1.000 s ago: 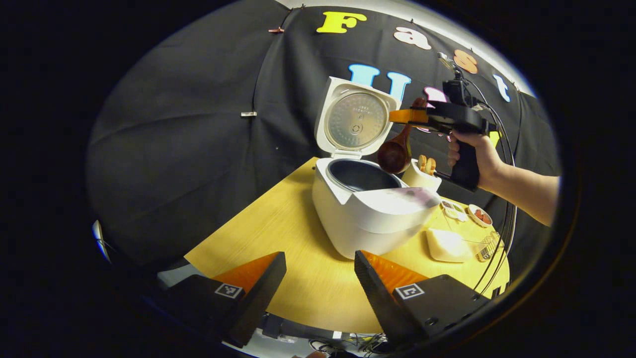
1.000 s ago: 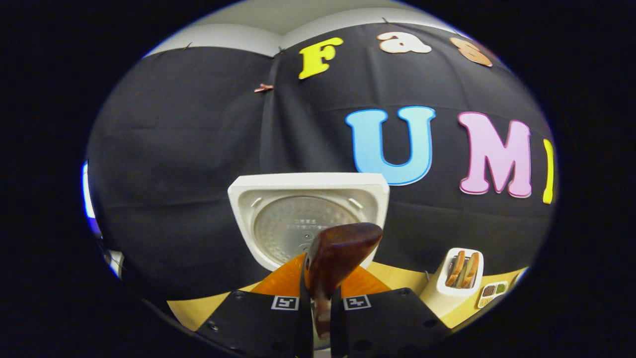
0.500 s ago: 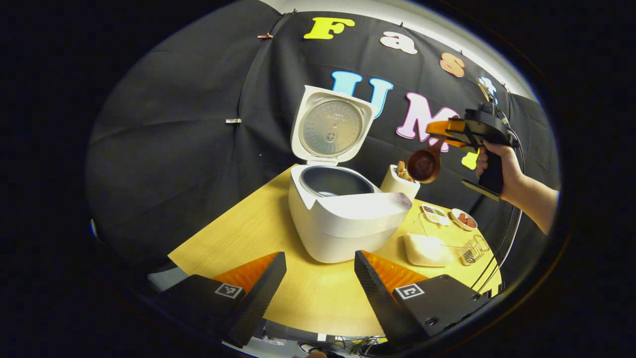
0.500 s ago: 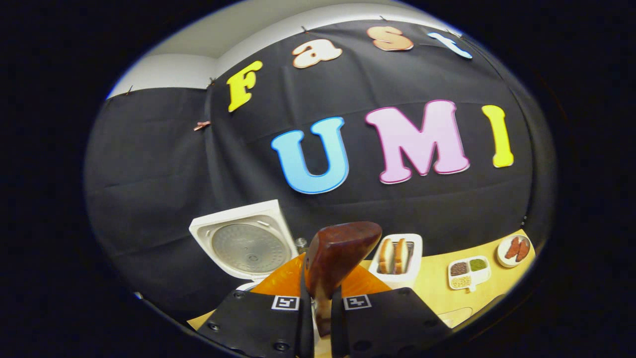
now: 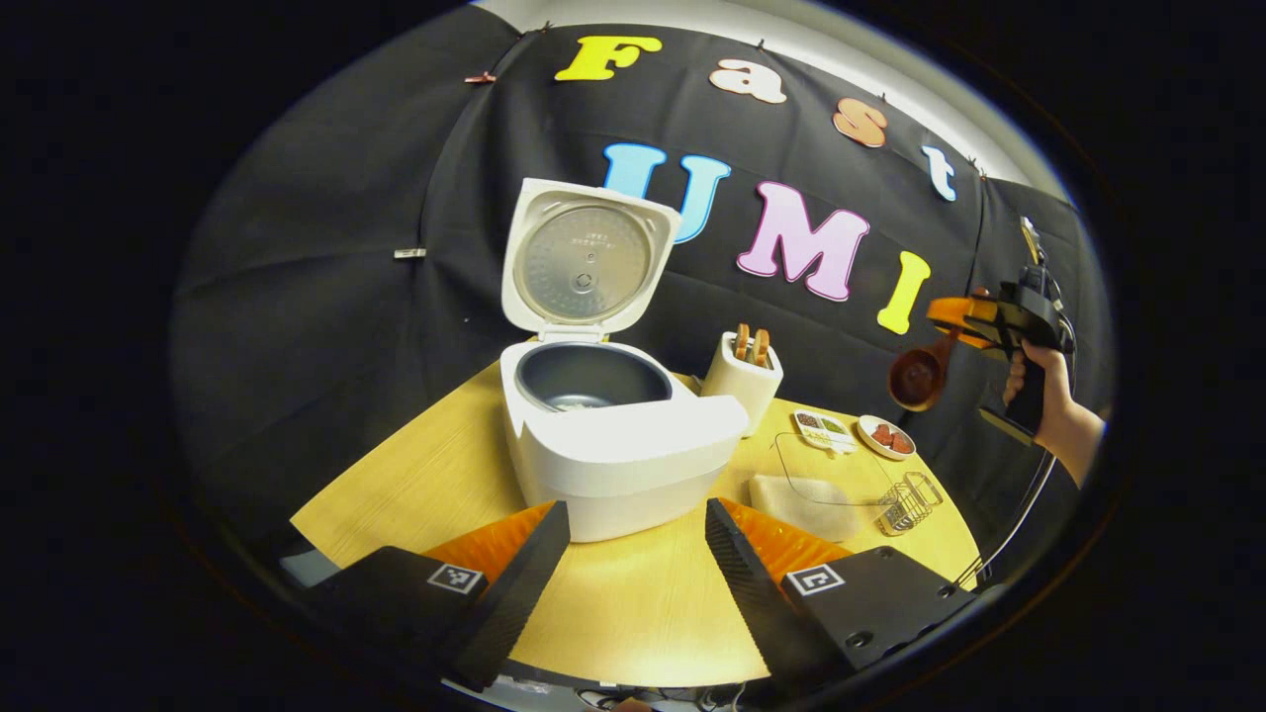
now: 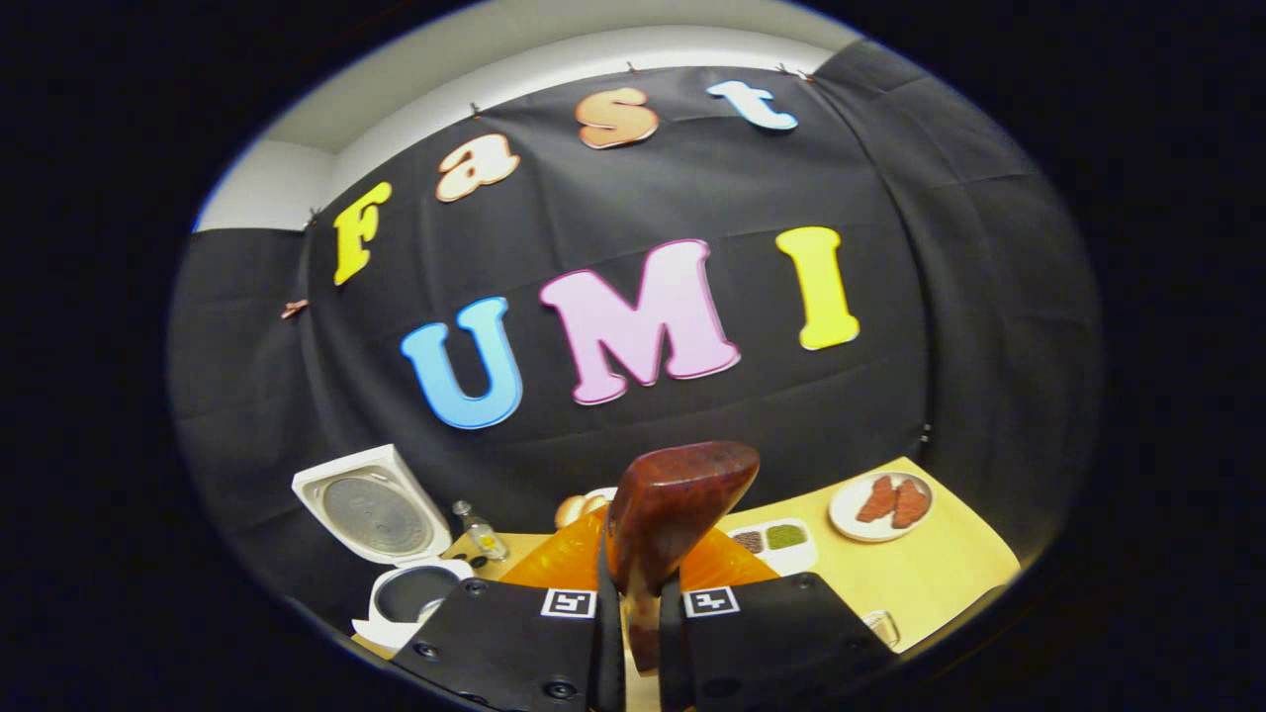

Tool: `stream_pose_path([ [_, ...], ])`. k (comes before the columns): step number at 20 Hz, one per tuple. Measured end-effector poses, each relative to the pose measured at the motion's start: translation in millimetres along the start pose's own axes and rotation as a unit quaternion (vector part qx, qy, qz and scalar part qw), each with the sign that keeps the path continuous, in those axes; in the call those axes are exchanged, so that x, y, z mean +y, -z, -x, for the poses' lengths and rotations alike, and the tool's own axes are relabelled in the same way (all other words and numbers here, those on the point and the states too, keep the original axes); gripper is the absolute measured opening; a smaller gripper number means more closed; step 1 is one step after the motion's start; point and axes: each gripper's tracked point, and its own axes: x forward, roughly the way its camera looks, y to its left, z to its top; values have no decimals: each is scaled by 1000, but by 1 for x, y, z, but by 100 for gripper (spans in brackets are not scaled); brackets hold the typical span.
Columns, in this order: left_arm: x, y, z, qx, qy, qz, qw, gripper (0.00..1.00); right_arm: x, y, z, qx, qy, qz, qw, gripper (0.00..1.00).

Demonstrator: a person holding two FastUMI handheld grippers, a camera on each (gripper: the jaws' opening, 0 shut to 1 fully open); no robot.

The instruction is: Close the left gripper, press the button to open the rice cooker; take a wooden spoon from the chopstick holder with the right hand, scoop a spoonful of rice and pour it into the rice cooker, then put the wooden spoon back into the chopstick holder.

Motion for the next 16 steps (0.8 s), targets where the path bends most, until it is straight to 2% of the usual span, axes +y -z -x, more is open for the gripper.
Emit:
stream_pose_path([
  [4,-36,-3,-11,2,6,4,1000,95,-91,10,13,25,57,-34,997,17],
  [7,-65,6,-17,17,4,1,1000,96,-139,23,17,38,81,-48,995,17],
  [11,-101,9,-20,26,1,0,1000,96,-176,55,13,68,95,-54,992,18],
  [16,-101,3,-19,25,-49,-32,998,96,-210,108,9,107,117,-67,985,18],
])
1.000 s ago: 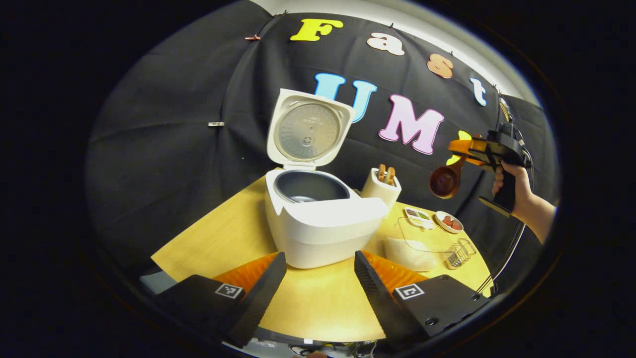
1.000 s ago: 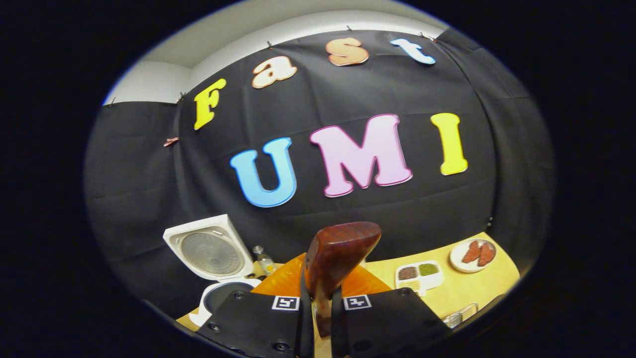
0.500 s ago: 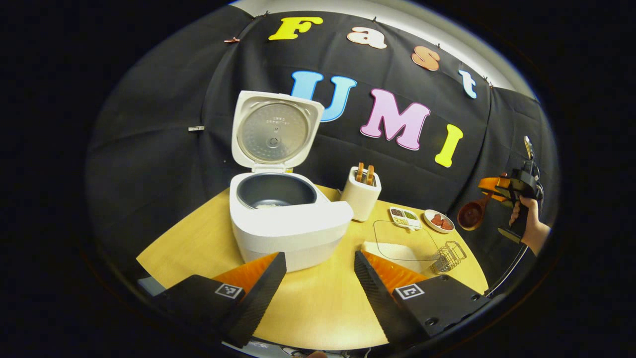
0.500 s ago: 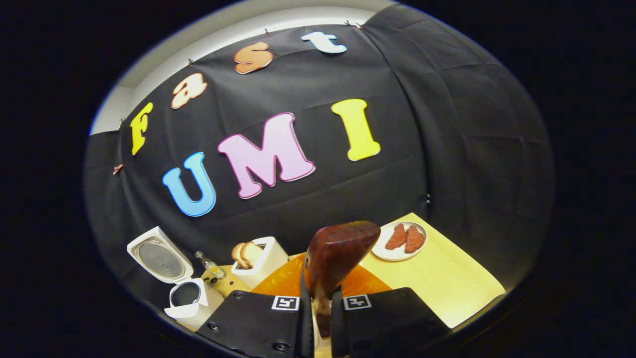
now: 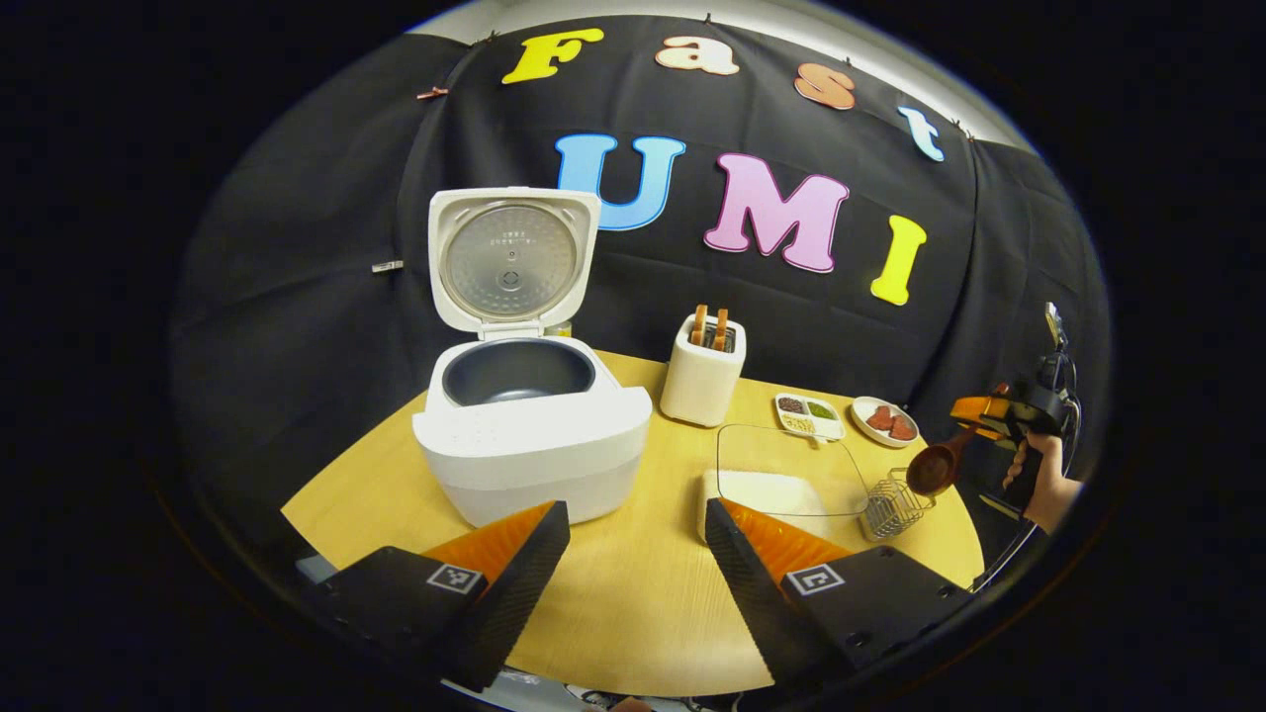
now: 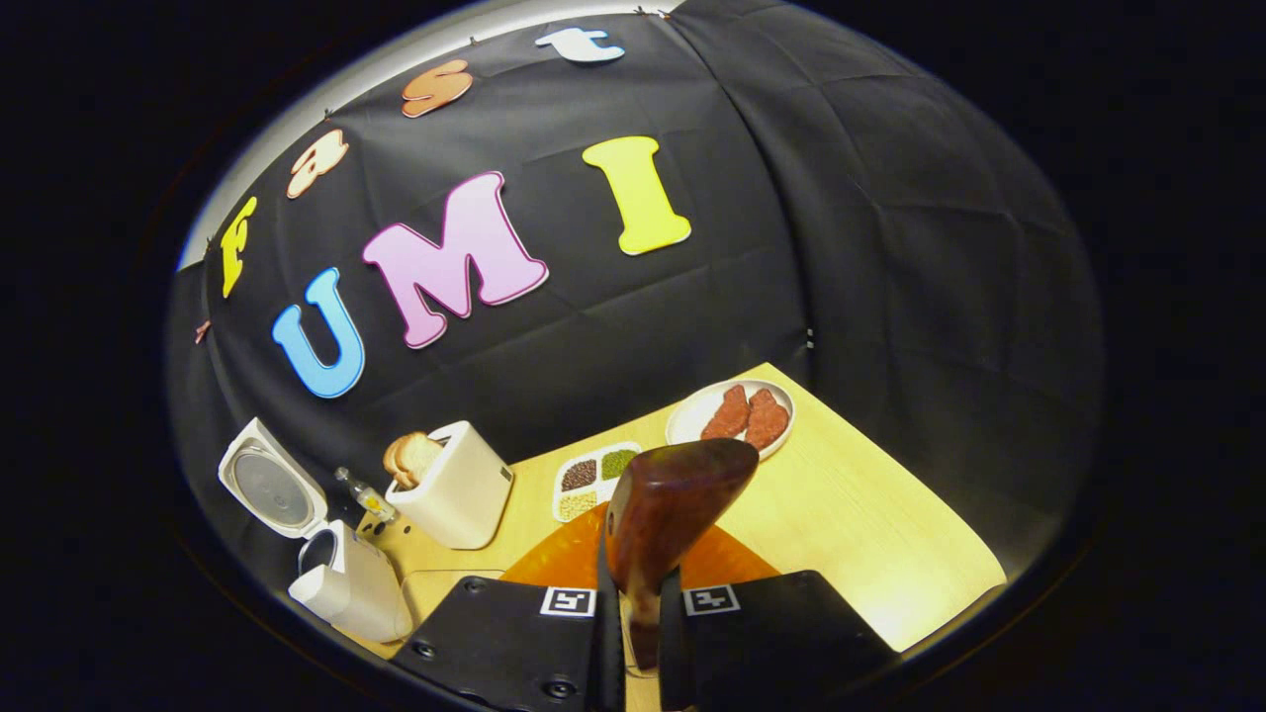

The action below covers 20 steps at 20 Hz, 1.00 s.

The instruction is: Close the left gripper, press the button to open the rice cooker; take a wooden spoon from the chopstick holder with the right hand, scoop a spoonful of rice and pour it into the rice cooker, then put the wooden spoon back into the chopstick holder.

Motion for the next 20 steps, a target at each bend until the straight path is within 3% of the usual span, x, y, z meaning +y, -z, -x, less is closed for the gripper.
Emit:
stream_pose_path([
  [5,13,-4,3,7,-40,21,999,95,-11,42,-24,43,3,-22,999,18],
  [11,44,-29,4,-9,-90,43,995,96,-12,60,-35,68,3,-36,997,21],
  [12,50,-36,4,-14,-95,40,995,96,-9,56,-30,63,3,-44,997,16],
  [14,62,-52,1,-26,-104,32,994,96,-10,56,-23,60,5,-45,997,44],
  [15,66,-62,-1,-34,-102,30,994,96,-12,52,-19,53,7,-41,998,49],
  [17,77,-84,-7,-48,-103,26,993,95,-19,44,-4,37,26,-26,999,100],
  [20,102,-122,-23,-73,-120,6,990,95,-25,23,25,-1,45,7,999,98],
])
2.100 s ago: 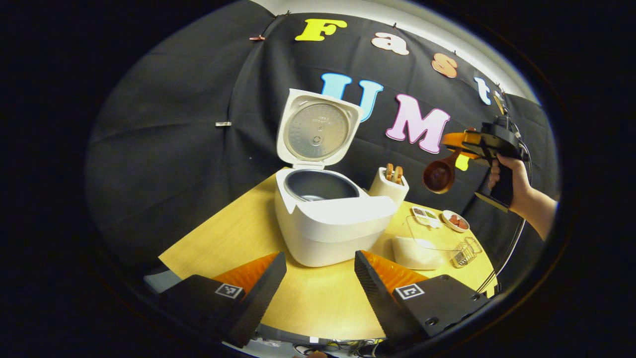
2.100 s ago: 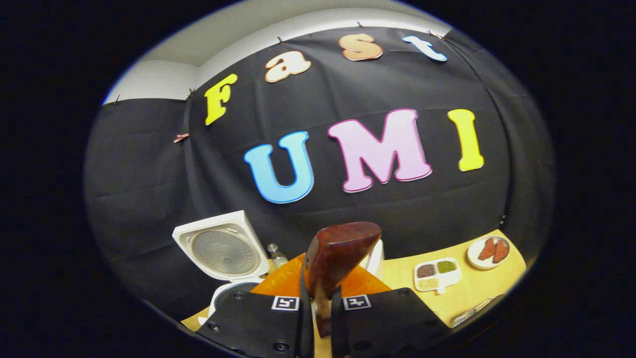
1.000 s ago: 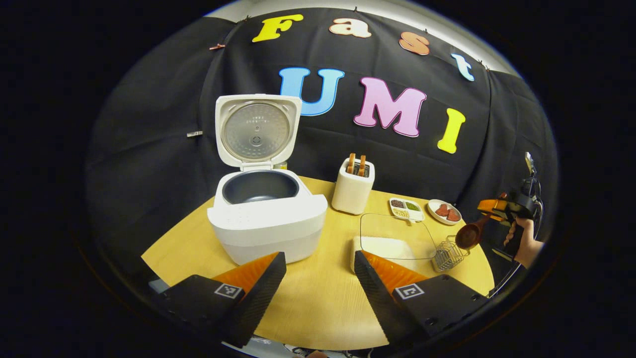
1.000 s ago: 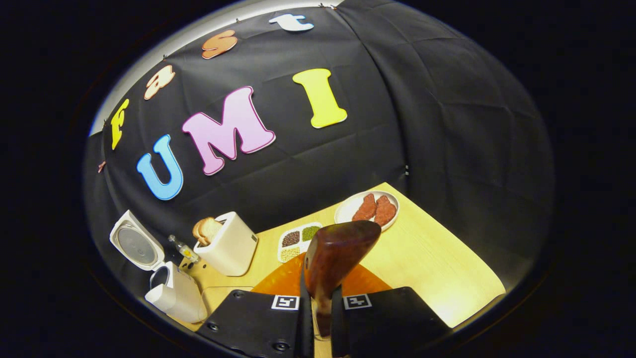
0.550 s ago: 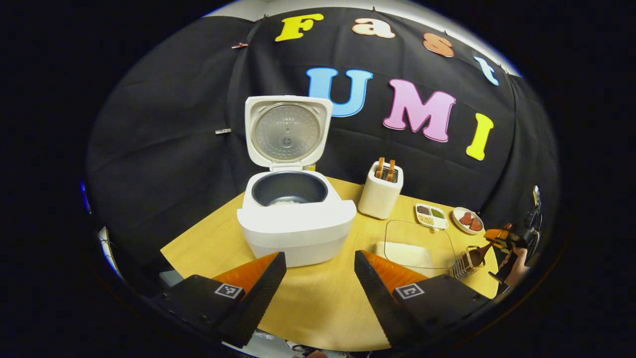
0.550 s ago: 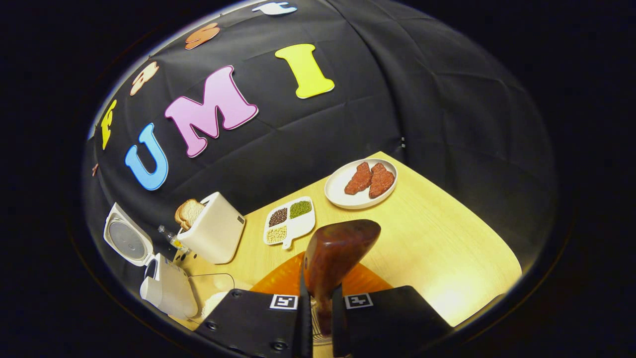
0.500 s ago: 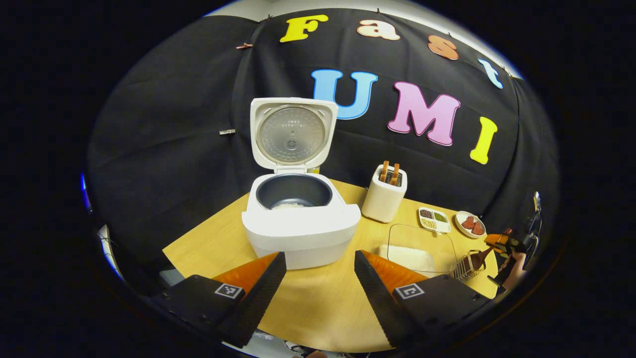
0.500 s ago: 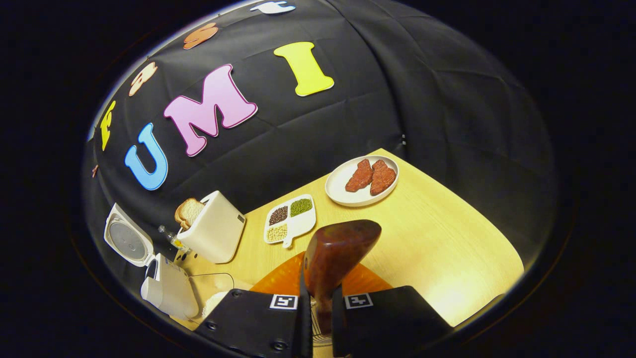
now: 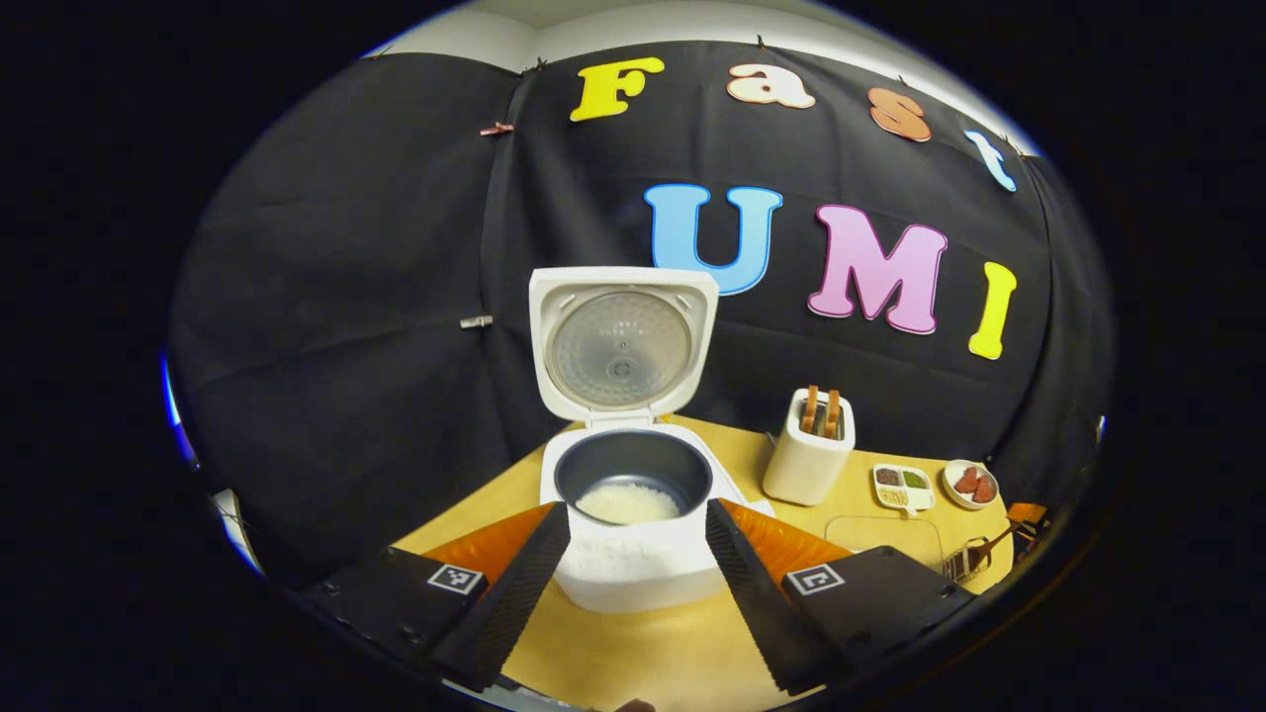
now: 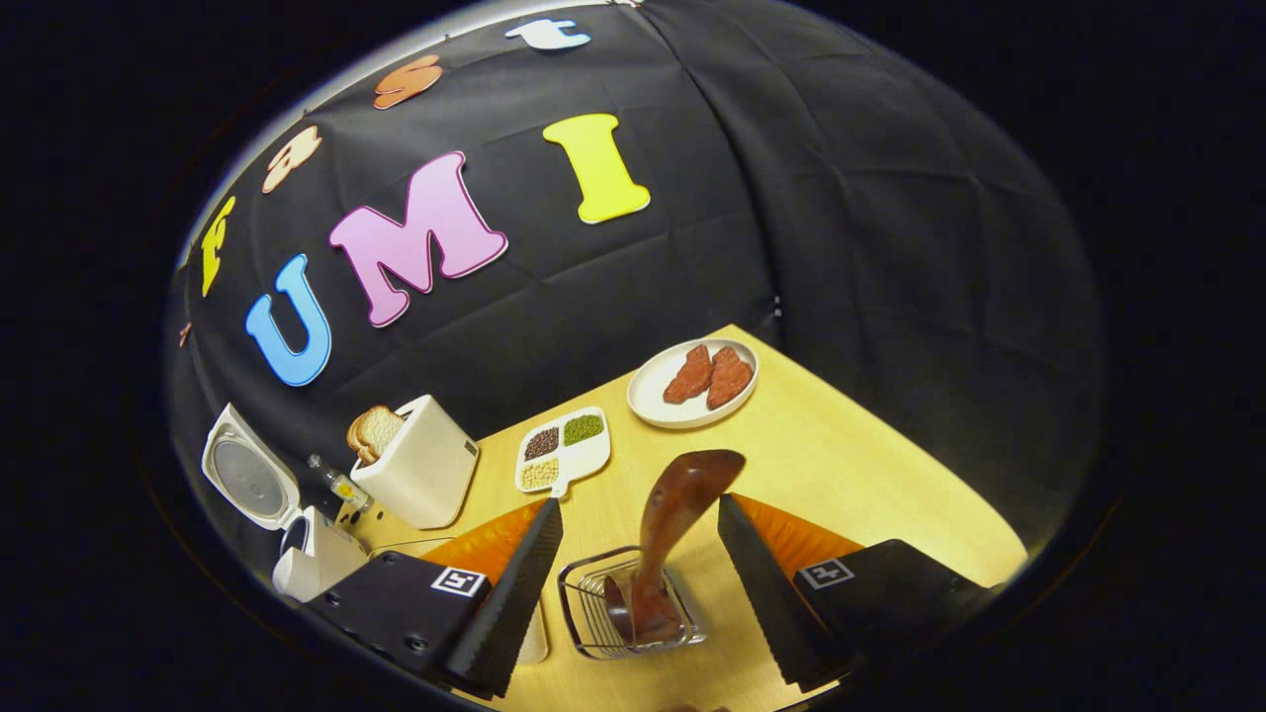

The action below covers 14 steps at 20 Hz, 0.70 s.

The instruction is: Close the left gripper, press the button to open the rice cooker; take a wooden spoon from the chopstick holder with the right hand, scoop a spoonful of rice and pour it into the rice cooker, then put the wooden spoon back into the chopstick holder.

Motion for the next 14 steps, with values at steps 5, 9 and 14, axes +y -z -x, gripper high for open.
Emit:
stream_pose_path([
  [5,10,-50,-43,-3,24,23,999,96,-3,-35,57,-65,31,67,995,98],
  [9,11,-101,-69,-19,46,7,999,95,17,-40,91,-86,37,105,990,98],
  [14,15,-179,-105,-67,77,-21,995,95,48,-32,110,-93,32,136,986,98],
])
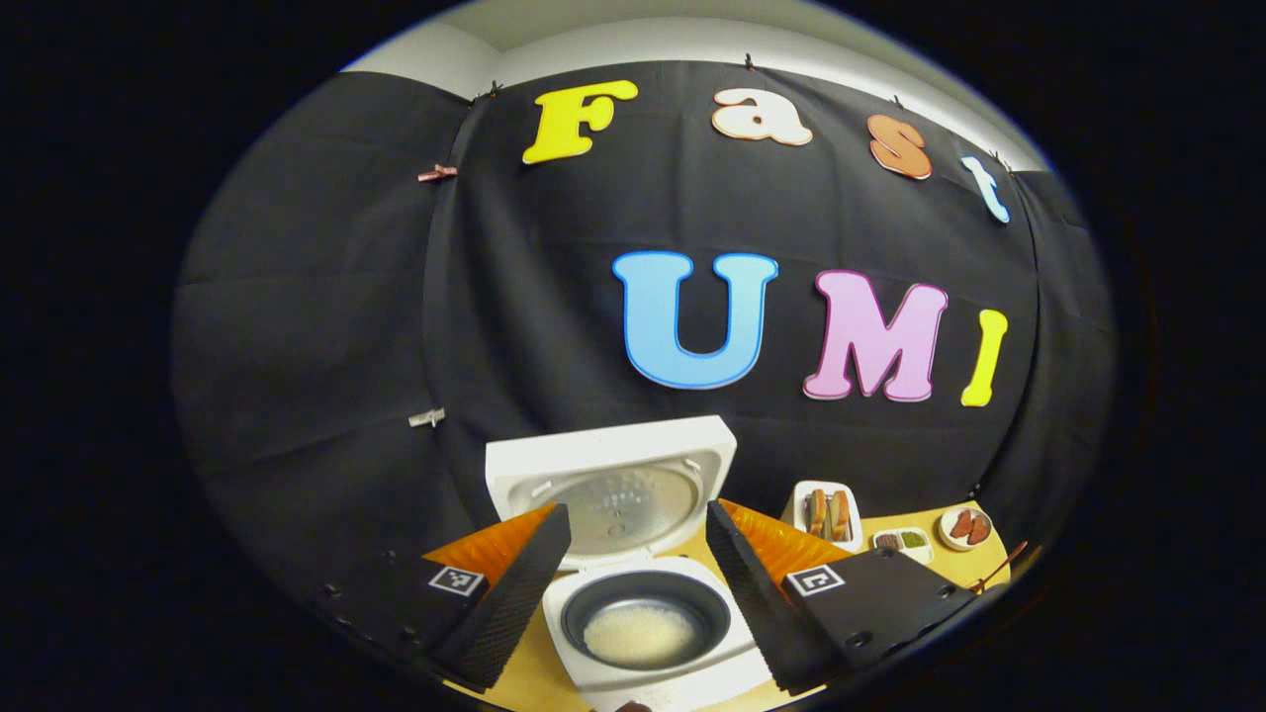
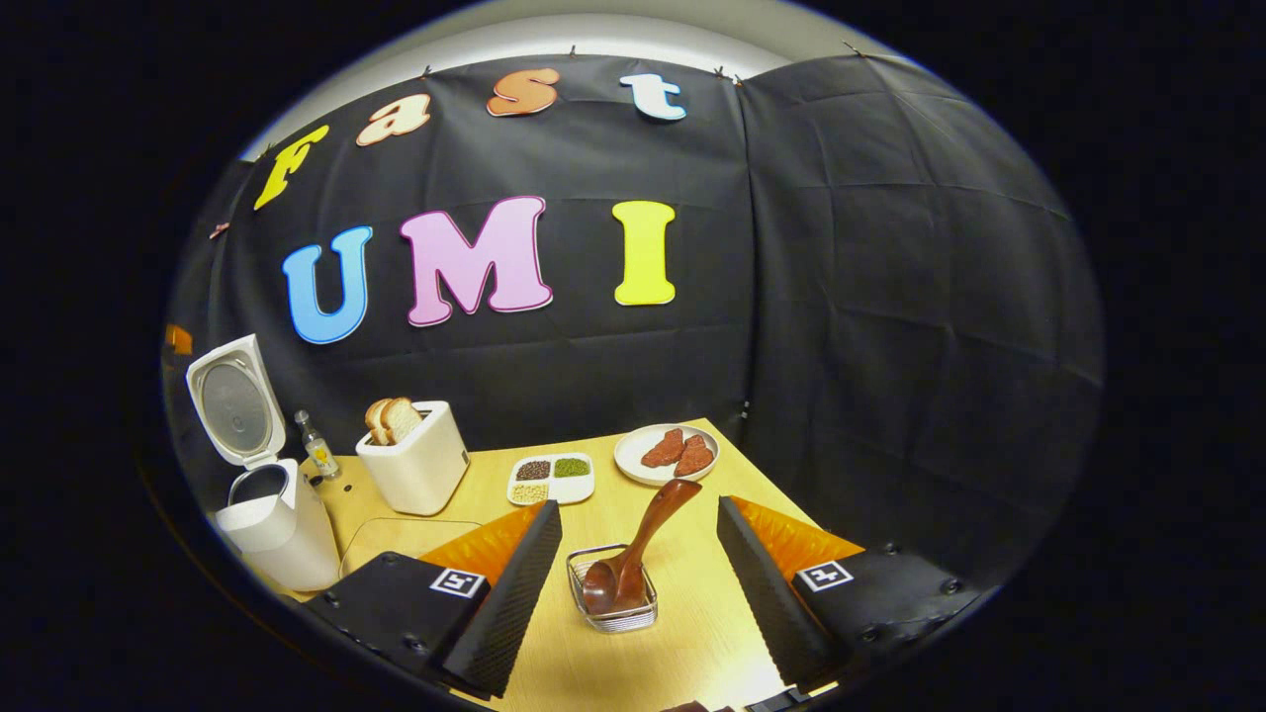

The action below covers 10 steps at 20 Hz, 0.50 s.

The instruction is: Close the left gripper, press the button to open the rice cooker; take a wooden spoon from the chopstick holder with the right hand, scoop a spoonful of rice and pour it into the rice cooker, then put the wooden spoon back into the chopstick holder.

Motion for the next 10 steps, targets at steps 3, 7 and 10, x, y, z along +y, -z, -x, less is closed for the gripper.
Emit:
stream_pose_path([
  [3,17,-32,-27,-6,1,23,1000,95,7,2,7,-1,-4,6,1000,98],
  [7,44,-55,-71,-15,-20,-9,1000,95,18,-1,16,-3,-7,10,1000,98],
  [10,50,-43,-104,2,-15,1,1000,94,20,-6,22,-11,-6,20,1000,99],
])
